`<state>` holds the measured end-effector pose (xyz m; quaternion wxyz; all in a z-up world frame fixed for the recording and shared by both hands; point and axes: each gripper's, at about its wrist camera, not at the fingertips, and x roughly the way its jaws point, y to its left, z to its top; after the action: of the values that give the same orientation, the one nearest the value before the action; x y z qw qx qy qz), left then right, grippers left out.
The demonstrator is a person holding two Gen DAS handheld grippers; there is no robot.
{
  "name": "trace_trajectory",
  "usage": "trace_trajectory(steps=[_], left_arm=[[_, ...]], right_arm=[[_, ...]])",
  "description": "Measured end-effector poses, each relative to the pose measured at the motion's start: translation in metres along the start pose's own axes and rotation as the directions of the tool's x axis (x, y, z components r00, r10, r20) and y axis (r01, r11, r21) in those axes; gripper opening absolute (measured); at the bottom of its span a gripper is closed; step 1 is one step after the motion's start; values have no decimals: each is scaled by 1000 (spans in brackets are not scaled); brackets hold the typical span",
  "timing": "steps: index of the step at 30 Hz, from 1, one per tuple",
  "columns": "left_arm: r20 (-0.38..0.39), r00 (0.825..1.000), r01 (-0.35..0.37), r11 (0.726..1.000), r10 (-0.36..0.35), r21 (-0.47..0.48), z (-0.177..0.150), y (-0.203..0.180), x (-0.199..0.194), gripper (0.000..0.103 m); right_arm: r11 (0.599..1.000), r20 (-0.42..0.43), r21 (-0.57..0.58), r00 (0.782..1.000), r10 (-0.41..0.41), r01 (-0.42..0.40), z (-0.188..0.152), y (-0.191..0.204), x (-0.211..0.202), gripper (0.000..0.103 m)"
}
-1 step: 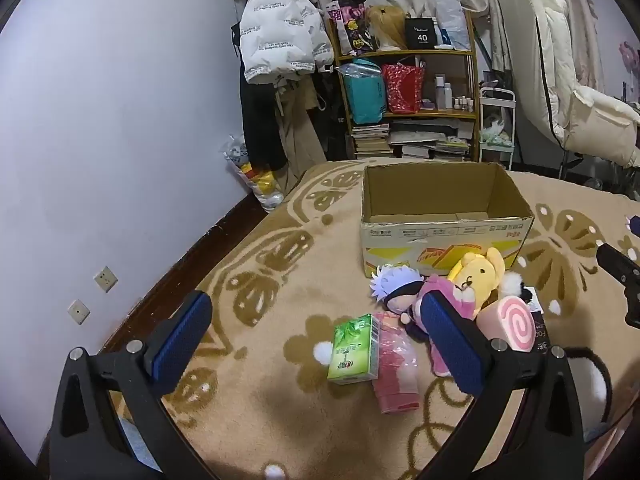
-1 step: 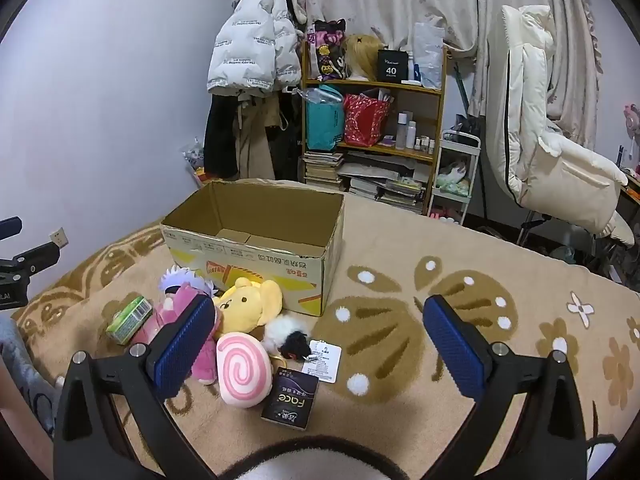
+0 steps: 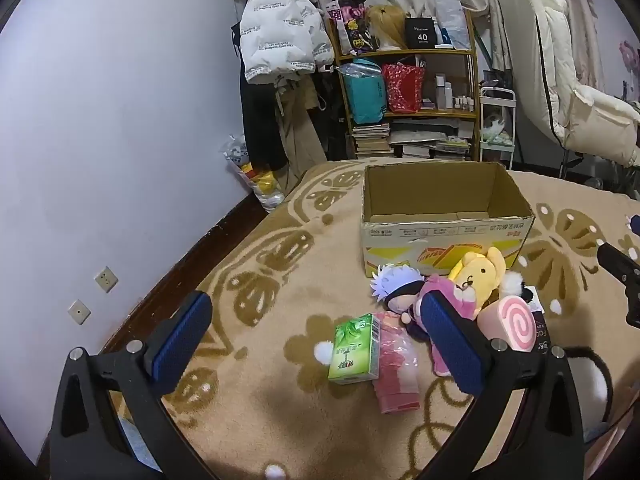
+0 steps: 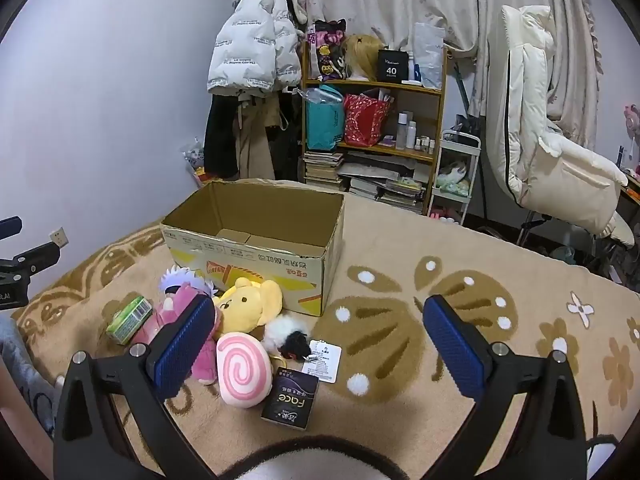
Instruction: Organize soft objects
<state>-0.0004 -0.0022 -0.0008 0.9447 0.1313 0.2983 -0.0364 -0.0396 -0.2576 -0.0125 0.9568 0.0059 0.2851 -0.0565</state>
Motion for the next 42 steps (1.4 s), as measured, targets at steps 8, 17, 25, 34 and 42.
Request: trace_trajectory(steps=[8,17,25,34,42], left_arm=[[9,1000,-15,1000,15,-4,1,-7,-6,103],[-6,1000,4,1000,-4,-15,0,5,2,103],[-14,1000,-1,1000,1,-10,-1,5,3,103],[-17,1000,-20,1000,20,-16,-2,5,5,103],[-19,1000,-23,1000,22,-14,-2,3,6,103]], right_arm=[[1000,8,10,1000,-4,4,1,0,-1,103],[1000,14,9,1000,3,-3,1,-1,-1,103],[1000,14,14,1000,7,-7,1,-2,0,103],[1000,13,14,1000,2,-2,1,-2,0,103],[1000,16,18,1000,6,-6,-1,-4,0,103]])
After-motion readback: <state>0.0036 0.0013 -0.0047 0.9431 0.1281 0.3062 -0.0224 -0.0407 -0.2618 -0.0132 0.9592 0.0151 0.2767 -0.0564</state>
